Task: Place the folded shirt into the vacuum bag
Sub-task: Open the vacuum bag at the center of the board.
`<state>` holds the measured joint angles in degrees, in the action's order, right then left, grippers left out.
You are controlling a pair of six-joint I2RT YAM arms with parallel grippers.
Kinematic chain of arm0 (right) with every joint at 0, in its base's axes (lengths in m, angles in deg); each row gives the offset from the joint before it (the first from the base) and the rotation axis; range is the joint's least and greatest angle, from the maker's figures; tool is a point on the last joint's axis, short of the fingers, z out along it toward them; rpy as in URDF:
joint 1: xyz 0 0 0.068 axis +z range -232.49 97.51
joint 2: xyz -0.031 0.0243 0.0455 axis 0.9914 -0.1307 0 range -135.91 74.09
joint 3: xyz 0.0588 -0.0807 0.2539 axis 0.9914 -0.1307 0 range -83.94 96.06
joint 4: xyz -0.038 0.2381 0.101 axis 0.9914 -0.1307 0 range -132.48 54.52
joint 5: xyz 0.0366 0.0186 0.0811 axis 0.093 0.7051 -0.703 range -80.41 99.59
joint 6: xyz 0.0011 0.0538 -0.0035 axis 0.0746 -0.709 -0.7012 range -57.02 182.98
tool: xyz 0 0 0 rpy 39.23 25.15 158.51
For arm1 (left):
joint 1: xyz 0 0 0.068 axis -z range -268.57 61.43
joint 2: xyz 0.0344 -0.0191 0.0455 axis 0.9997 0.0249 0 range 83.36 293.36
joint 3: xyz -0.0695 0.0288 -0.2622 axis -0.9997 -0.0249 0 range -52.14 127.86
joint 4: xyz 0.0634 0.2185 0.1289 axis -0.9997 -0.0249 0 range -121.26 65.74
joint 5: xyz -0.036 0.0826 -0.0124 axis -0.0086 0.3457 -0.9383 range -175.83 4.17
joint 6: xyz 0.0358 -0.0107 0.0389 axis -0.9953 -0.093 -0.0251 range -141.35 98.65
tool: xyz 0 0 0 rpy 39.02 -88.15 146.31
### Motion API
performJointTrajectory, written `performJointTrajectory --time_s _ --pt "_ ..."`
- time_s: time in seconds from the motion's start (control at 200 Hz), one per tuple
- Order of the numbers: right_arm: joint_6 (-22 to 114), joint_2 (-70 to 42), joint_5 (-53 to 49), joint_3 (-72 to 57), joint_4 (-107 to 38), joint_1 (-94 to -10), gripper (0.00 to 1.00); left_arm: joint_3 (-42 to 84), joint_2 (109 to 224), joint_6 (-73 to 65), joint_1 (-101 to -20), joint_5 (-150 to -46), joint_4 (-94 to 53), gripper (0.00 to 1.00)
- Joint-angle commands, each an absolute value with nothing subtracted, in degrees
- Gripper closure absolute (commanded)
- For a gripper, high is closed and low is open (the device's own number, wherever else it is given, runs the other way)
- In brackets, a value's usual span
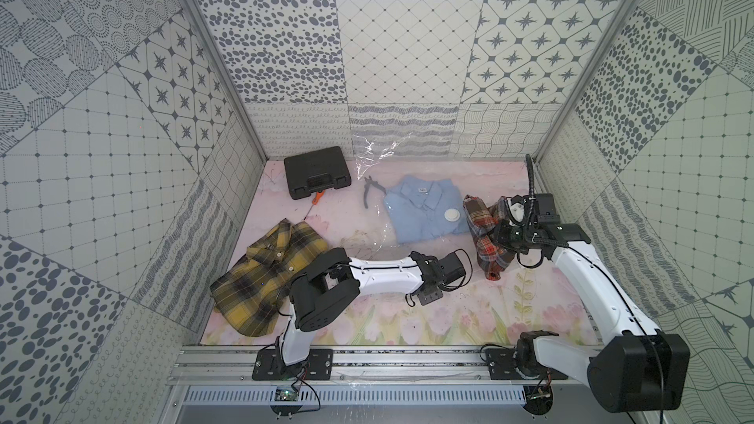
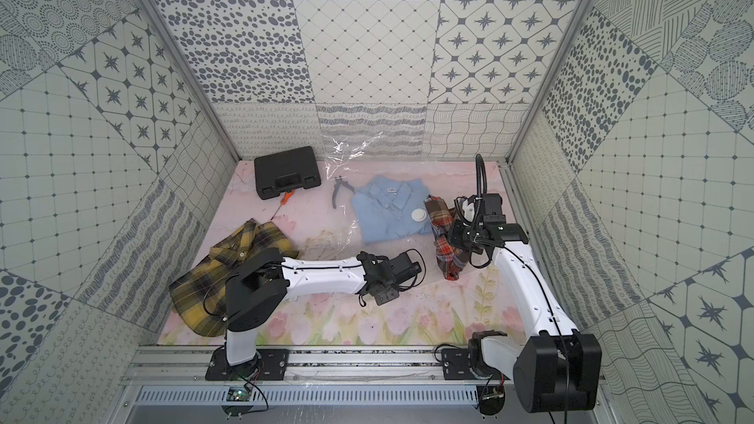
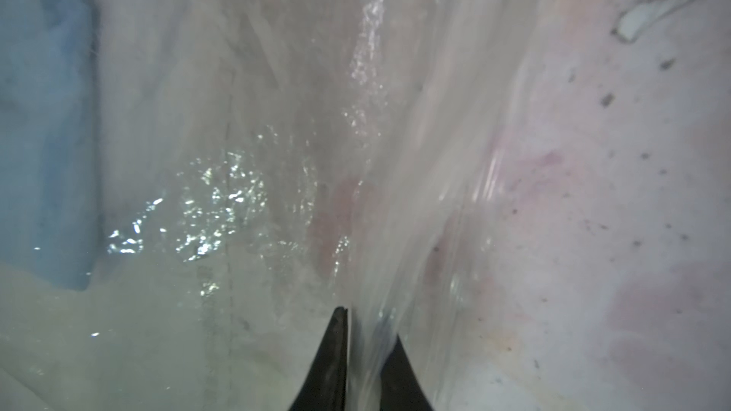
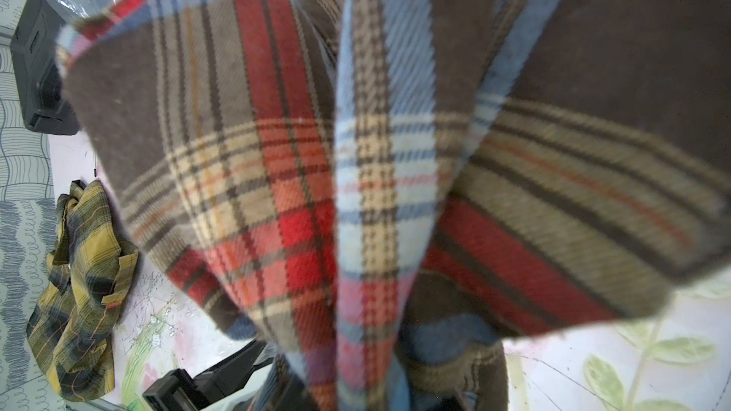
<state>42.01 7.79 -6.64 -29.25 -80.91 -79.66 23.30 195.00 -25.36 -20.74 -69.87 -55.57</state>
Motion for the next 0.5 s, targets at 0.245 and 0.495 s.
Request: performJointTrajectory --time_s 0.245,0.495 --pt "43.22 10.85 -7.55 -28.94 -79.72 -79.98 1.00 25.07 193.86 -25.27 -22.34 -72.19 -57.62 0.50" --pt "42.78 11.78 -8.48 -29.75 -80.56 -79.94 1.00 25.00 195.68 -24.41 -23.33 -72.20 -55.54 0.63"
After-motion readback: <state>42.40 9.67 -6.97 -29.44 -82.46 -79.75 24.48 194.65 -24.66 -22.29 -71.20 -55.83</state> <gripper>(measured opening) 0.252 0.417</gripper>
